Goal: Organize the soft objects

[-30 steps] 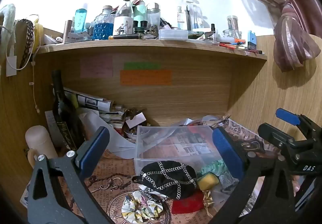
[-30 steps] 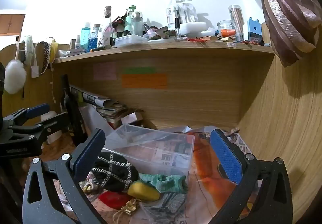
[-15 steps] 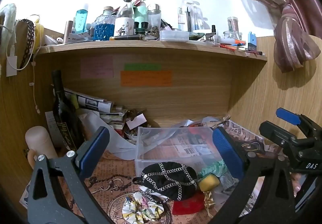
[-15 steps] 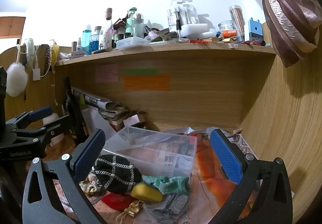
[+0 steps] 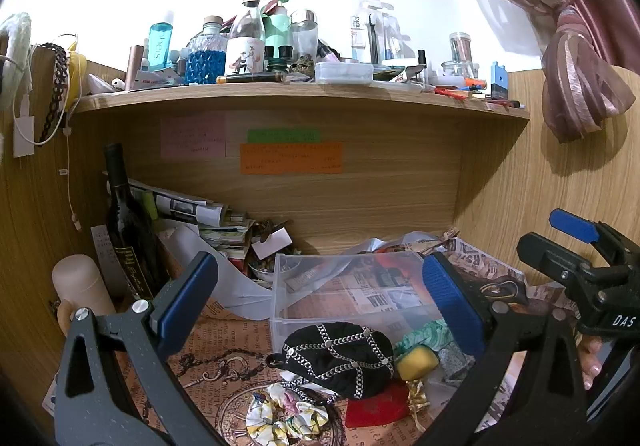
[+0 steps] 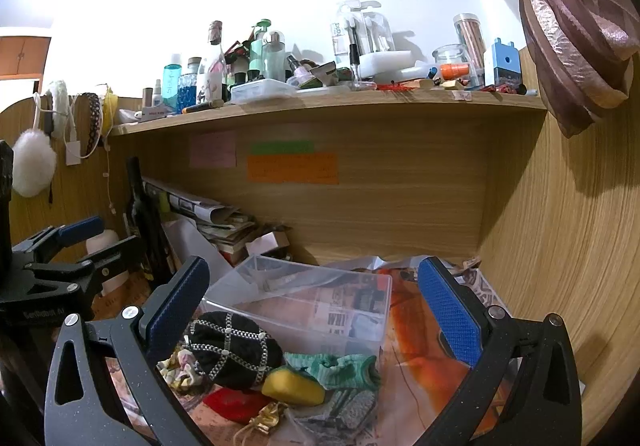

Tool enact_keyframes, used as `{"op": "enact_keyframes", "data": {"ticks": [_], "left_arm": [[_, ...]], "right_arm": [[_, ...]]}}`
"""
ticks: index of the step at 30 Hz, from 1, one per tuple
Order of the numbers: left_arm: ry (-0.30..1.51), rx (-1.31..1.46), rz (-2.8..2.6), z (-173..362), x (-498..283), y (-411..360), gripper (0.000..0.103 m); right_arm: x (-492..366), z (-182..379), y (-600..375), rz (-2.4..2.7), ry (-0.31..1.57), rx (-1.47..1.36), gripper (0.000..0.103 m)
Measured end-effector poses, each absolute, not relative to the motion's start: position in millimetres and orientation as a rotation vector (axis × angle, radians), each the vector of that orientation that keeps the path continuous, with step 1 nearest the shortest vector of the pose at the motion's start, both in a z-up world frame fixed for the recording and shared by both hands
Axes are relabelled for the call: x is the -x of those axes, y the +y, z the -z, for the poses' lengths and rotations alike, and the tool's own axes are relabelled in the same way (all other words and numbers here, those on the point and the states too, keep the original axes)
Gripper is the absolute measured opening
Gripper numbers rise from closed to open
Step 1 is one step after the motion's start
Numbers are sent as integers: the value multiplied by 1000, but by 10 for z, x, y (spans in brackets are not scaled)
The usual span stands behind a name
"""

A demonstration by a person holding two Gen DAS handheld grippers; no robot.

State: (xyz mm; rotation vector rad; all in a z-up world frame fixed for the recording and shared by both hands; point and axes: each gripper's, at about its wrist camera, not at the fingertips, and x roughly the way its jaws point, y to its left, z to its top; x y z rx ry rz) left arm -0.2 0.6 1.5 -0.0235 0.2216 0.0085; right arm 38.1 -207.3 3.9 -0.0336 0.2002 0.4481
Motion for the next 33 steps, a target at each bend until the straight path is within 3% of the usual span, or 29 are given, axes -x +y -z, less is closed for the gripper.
{"op": "enact_keyframes", "data": {"ticks": [33], "left_arm": [[225, 16, -3, -35, 8, -42, 103]], "right_arm": [[-334, -77, -2106, -453, 186, 14, 103]]}}
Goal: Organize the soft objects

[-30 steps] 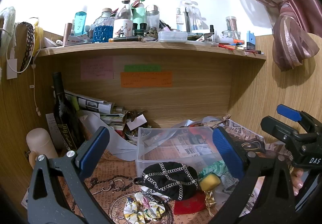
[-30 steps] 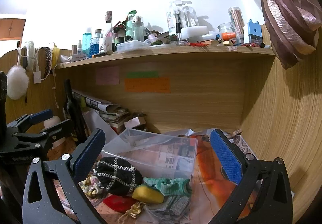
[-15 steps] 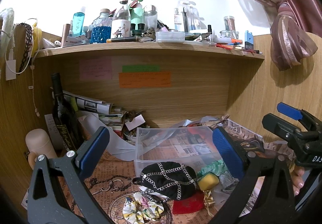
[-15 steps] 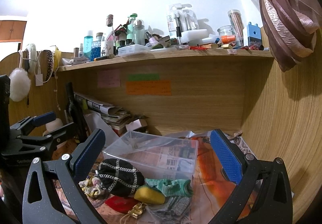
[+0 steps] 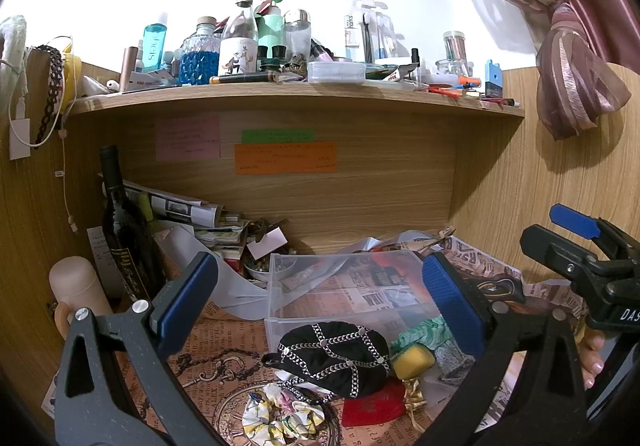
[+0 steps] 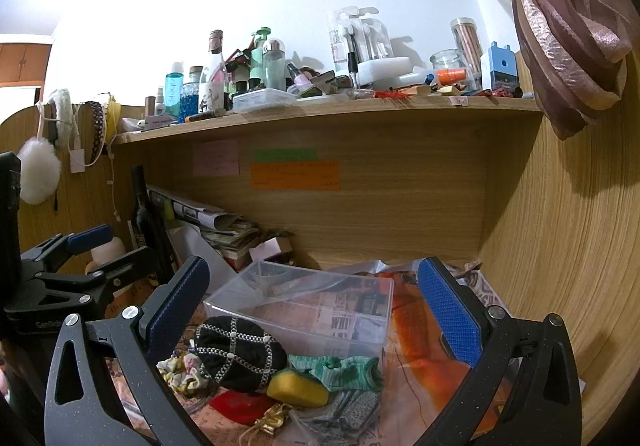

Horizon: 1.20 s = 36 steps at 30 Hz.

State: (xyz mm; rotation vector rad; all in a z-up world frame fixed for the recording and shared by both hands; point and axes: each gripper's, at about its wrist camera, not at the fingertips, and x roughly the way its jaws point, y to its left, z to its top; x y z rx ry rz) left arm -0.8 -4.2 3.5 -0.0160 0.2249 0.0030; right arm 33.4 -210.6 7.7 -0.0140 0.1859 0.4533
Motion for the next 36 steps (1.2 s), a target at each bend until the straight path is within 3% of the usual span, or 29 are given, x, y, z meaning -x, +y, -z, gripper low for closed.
{"op": "enact_keyframes", "data": {"ticks": [23, 36], "left_arm": [[238, 10, -3, 9, -40, -91, 103], [383, 55, 53, 415, -303, 96, 103]], "right_arm": [[-381, -36, -2105, -460, 198, 13, 103], [-653, 328, -2081, -481, 335, 24, 103]]}}
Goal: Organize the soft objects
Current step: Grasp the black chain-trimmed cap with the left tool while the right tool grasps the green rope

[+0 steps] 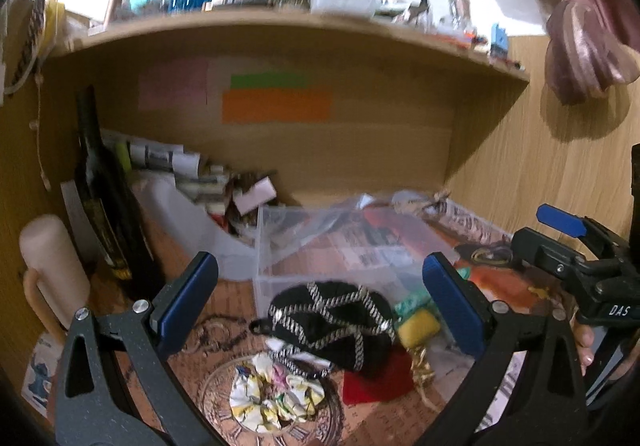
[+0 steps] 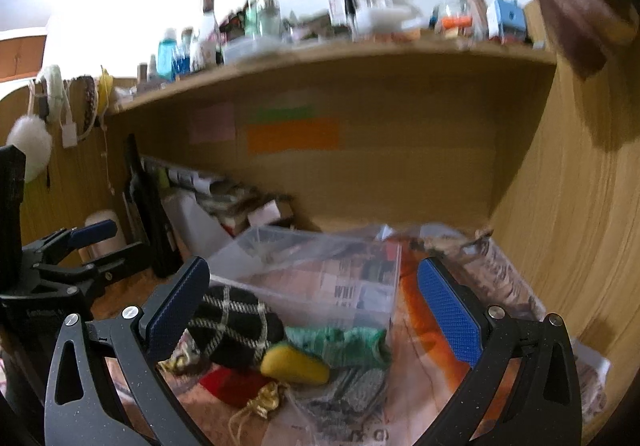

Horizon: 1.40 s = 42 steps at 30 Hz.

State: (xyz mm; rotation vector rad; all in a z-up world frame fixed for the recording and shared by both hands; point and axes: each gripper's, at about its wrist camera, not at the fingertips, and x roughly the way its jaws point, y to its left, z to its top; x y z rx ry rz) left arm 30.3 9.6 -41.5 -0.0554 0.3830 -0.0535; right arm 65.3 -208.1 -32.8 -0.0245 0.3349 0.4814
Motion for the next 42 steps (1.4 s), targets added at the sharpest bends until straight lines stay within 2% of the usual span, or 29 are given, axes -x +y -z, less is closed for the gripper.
{"op": "enact_keyframes", "data": {"ticks": [4, 6, 8, 15, 20, 21, 23, 24, 27, 30, 31, 36, 42], "left_arm": [[451, 73, 59, 624, -417, 147, 102], [493, 80, 60, 741, -482, 162, 90], [535, 88, 63, 847, -566, 168, 86], [631, 145, 56, 1099, -877, 286, 80], [700, 206, 80, 1235, -1133, 389, 77], [712, 213, 89, 1265, -1176, 389, 73], [740, 218, 115, 1337, -1260, 368, 63], [752, 216, 123, 1363, -1292, 350, 59], [755, 218, 124, 1398, -1324, 331, 54], [744, 240, 138, 1398, -1323, 355, 45], [741, 246, 145, 1391, -1309, 359, 43], [713, 232, 146, 1308, -1185, 306, 28], [641, 206, 146, 1097, -967, 262, 20]], "right_arm": [[-759, 521, -2072, -483, 404, 36, 102], [-811, 628, -2064, -493, 442, 44, 96], [-868, 715, -2062, -495, 481, 47, 92], [-1167, 962, -2120, -472, 595, 30, 85], [-1390, 1088, -2124, -493, 673, -10, 75], [-1427, 1117, -2126, -494, 687, -17, 73], [-1466, 1166, -2115, -488, 709, -23, 64], [-1493, 1193, -2111, -491, 723, -26, 55], [-1540, 1254, -2098, -489, 749, -28, 50], [-1552, 1270, -2123, -498, 751, -46, 31], [-1555, 1268, -2130, -501, 748, -53, 27], [-1486, 1201, -2125, -502, 710, -40, 18], [-1394, 1010, -2186, -517, 643, -55, 13]]}}
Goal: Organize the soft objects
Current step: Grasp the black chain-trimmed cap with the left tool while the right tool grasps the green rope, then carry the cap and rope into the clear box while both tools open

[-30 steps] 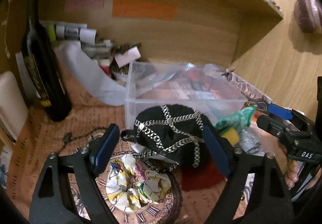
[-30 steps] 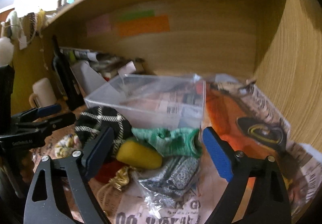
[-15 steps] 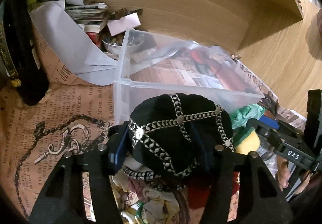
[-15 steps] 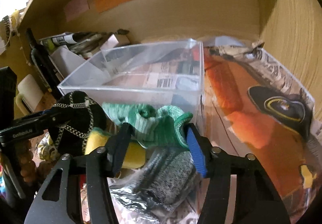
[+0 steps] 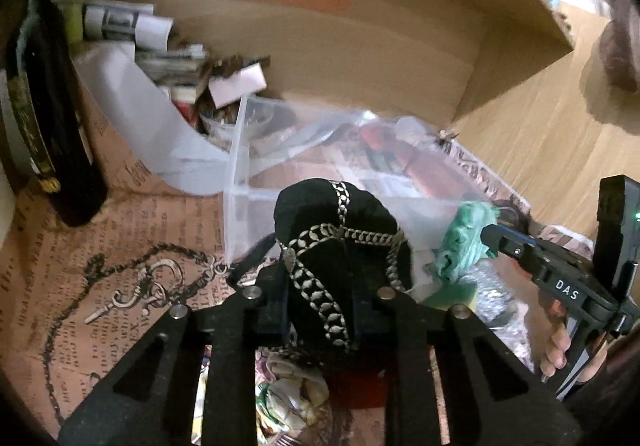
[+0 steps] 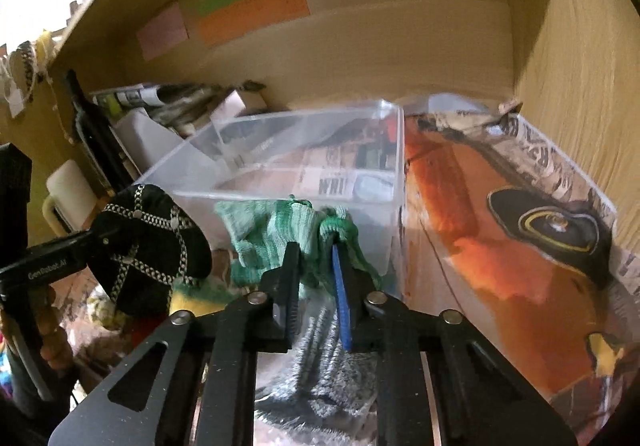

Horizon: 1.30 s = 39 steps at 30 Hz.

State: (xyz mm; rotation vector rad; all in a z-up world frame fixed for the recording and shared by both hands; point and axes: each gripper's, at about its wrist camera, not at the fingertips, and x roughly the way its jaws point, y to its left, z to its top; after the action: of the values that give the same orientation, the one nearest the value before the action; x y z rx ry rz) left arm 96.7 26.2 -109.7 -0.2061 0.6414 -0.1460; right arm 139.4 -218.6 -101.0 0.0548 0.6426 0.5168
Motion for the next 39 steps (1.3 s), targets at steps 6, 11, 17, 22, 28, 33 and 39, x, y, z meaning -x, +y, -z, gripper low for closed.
{"op": "enact_keyframes", "data": {"ticks": [6, 11, 17, 22, 28, 33, 39], "left_arm": [[551, 186, 142, 810, -812, 242, 19], [500, 180, 141, 617, -838, 255, 19], [448, 172, 126, 458, -882, 277, 19], [443, 169, 112, 420, -1018, 298, 19], [466, 158, 93, 442, -1227, 297, 19], [488, 146, 83, 448, -1427, 282, 19], [544, 156, 84, 524, -1741, 301, 19]], "right_arm": [[-1319, 796, -2225, -531, 571, -64, 10], [-1289, 674, -2193, -534, 539, -42, 10], [-1445, 912, -2188, -474, 628, 2, 70], [-1620, 1157, -2162, -485, 732, 23, 70], [-1623, 1250, -2111, -540, 744, 43, 20], [-1452, 1009, -2045, -574, 666, 60, 19], [-1404, 584, -1986, -596, 533, 49, 19]]}}
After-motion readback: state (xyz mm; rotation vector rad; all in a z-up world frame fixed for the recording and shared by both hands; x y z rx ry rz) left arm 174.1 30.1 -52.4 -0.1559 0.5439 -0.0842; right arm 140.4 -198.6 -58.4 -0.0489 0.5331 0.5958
